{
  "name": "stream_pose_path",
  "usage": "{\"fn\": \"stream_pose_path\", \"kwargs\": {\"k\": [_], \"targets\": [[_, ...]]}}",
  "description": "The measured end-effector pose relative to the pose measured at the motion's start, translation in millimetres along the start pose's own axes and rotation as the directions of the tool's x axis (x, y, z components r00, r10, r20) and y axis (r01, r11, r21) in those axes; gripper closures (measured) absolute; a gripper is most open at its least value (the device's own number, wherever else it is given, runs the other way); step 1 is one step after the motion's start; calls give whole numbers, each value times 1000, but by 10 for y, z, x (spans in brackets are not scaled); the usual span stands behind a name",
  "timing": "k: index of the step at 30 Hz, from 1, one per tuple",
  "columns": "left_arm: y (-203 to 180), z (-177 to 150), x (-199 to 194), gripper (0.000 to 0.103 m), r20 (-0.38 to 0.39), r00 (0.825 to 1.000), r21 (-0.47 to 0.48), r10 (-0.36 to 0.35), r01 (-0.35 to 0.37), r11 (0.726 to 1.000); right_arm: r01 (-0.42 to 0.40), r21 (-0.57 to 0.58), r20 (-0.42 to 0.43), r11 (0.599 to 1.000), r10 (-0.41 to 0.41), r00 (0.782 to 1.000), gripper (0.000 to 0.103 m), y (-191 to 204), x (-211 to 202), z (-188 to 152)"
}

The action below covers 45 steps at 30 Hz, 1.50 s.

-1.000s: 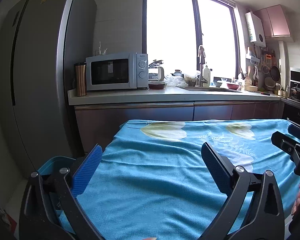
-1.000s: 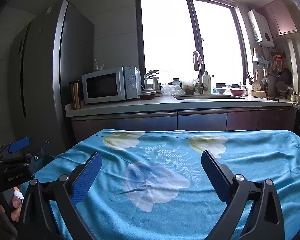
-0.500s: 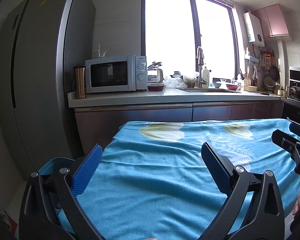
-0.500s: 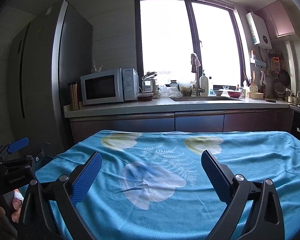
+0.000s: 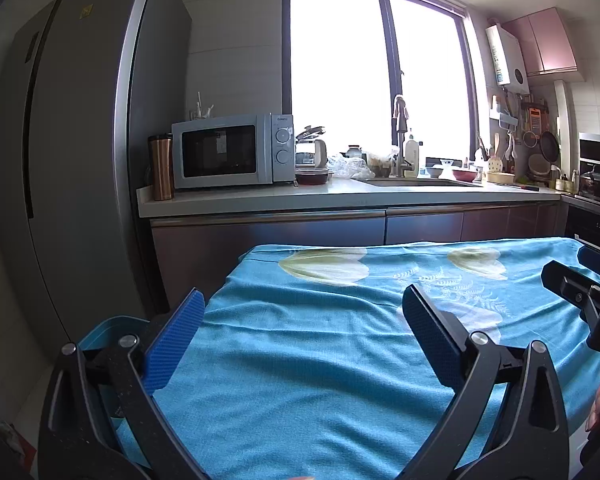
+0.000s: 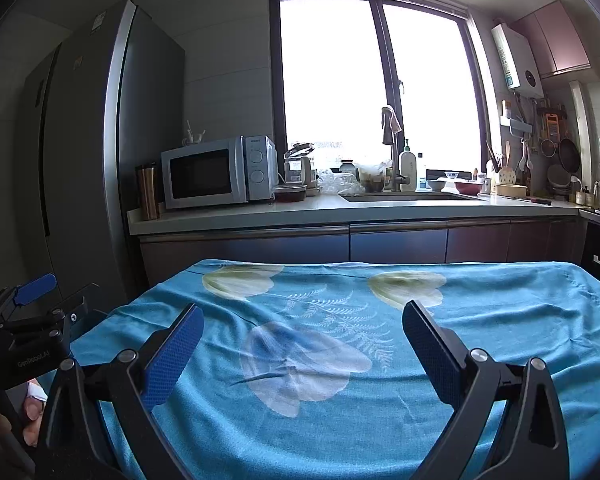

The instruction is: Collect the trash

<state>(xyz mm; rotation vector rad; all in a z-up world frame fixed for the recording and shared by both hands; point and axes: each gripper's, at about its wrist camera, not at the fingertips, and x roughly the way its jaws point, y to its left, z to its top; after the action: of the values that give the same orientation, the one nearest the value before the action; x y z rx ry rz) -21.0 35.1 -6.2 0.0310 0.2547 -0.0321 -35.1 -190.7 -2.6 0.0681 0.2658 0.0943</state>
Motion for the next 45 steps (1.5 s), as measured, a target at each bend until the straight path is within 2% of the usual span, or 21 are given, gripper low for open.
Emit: {"fn": "stream_pose_path", "kwargs": {"k": [45], "targets": [[3, 24, -85, 6, 44, 999, 0, 20, -20, 1000, 17, 4, 48, 1000, -18, 999, 7, 4, -35, 62]]}}
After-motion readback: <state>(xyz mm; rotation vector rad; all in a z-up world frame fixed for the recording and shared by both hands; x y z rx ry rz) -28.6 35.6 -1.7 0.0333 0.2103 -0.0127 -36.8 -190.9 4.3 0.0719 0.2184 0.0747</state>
